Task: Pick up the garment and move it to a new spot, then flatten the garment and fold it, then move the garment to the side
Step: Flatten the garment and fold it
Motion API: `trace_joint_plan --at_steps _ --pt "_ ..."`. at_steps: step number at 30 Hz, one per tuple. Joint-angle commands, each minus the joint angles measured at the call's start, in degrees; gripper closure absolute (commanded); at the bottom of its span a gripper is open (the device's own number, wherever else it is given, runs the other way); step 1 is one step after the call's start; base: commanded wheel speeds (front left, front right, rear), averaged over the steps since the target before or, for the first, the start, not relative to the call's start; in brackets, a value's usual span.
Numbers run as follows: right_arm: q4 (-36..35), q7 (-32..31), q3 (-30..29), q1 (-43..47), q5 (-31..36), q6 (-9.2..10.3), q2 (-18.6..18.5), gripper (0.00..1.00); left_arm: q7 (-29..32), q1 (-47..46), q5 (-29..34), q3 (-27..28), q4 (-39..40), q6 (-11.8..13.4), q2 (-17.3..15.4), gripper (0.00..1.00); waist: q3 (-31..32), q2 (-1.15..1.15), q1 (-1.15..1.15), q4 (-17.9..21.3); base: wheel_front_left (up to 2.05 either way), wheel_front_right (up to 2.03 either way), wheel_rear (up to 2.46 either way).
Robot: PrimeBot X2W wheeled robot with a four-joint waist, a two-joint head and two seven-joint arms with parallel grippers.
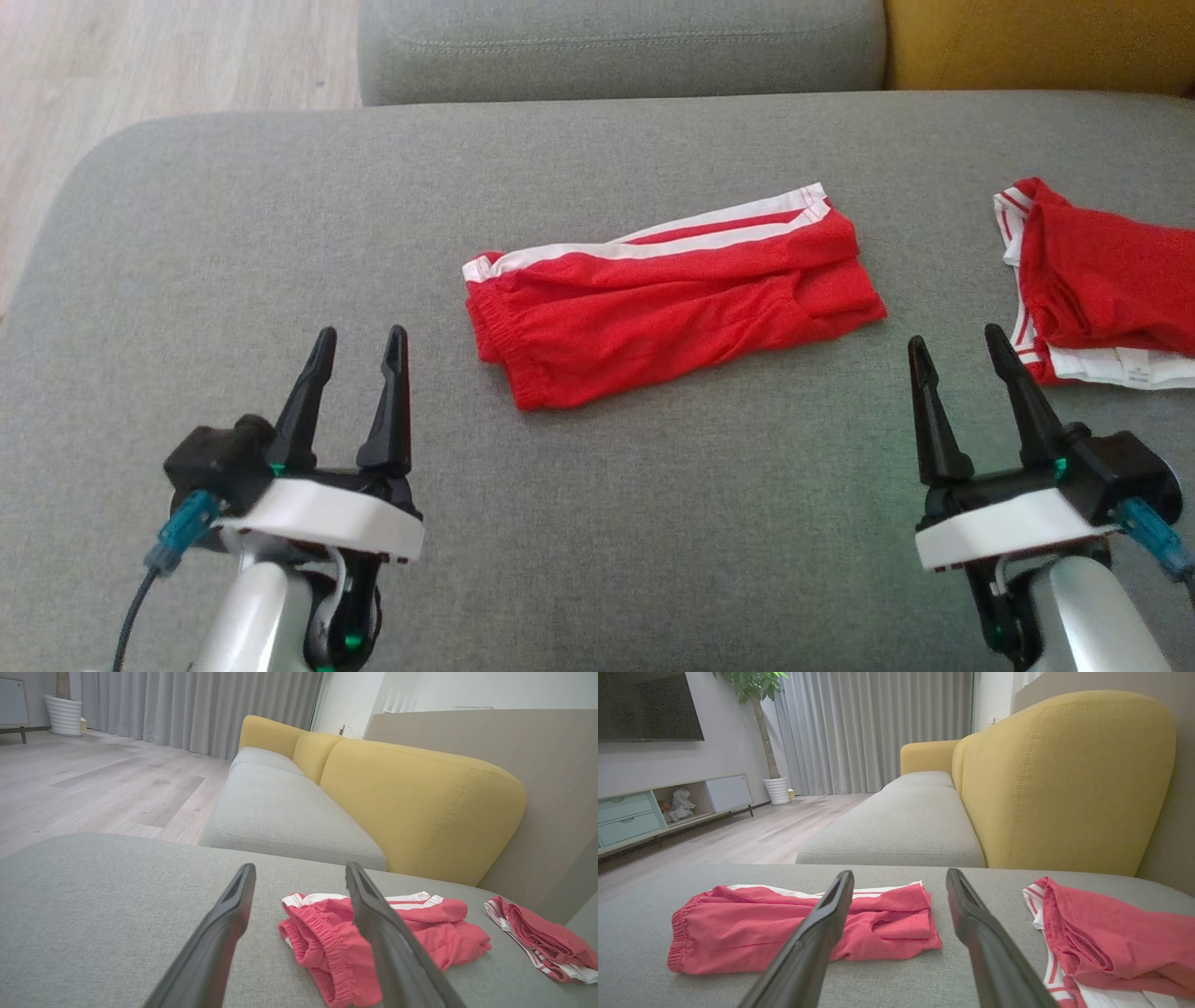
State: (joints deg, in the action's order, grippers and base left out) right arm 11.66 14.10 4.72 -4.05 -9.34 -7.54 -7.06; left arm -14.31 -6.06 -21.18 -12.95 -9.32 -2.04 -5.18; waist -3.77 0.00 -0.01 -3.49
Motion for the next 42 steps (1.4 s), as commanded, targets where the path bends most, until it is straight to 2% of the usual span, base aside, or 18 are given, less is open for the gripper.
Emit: trace_joint_plan --at_steps 1,4,7,15,19,20,30,42 --pt "-2.38 0.0 0.94 -1.29 0.7 0.05 0.1 0.0 -0.68 -2.14 0.66 2.64 2.19 -0.41 0.04 0.0 -0.2 0.0 0.01 -0.09 0.0 0.0 0.0" --pt "-2.62 -0.99 0.83 -1.37 0.68 0.05 0.63 0.0 -0.69 -2.42 1.99 3.64 1.95 -1.74 0.9 0.0 -0.86 0.0 0.01 -0.33 0.0 0.0 0.0" --pt "-1.71 -3.57 -0.31 -1.77 -3.03 0.05 2.19 0.0 -0.69 -3.16 2.84 4.25 1.55 -2.71 1.5 0.0 -2.0 0.0 0.01 -0.79 0.0 0.0 0.0" --pt "4.51 -14.79 -4.63 -6.0 -24.01 0.05 4.13 0.0 -0.69 -4.37 3.08 3.99 0.11 -4.07 2.23 0.0 -5.45 0.0 0.01 -3.33 0.0 0.0 0.0" --pt "11.13 -18.85 -5.82 -10.13 -35.75 0.05 4.16 0.0 -0.69 -5.42 1.33 2.65 -0.54 -3.85 2.28 0.0 -7.25 0.0 0.01 -5.75 0.0 0.0 0.0" --pt "12.54 -19.33 -5.96 -11.05 -36.89 0.05 4.16 0.0 -0.69 -5.62 1.16 2.33 -0.7 -3.53 2.28 0.0 -7.59 0.0 0.01 -6.24 0.0 0.0 0.0" --pt "25.71 -20.99 -9.08 -20.35 -43.76 0.05 4.17 0.0 -0.69 -7.01 -0.82 -2.56 -0.91 -1.91 2.29 0.0 -10.08 0.0 0.01 -10.66 0.0 0.0 0.0" --pt "34.5 -22.29 -7.86 -28.46 -42.92 0.05 4.18 0.0 -0.69 -8.61 -1.89 -4.33 -0.58 -0.75 2.3 0.0 -12.18 0.0 0.01 -12.51 0.0 0.0 0.0"
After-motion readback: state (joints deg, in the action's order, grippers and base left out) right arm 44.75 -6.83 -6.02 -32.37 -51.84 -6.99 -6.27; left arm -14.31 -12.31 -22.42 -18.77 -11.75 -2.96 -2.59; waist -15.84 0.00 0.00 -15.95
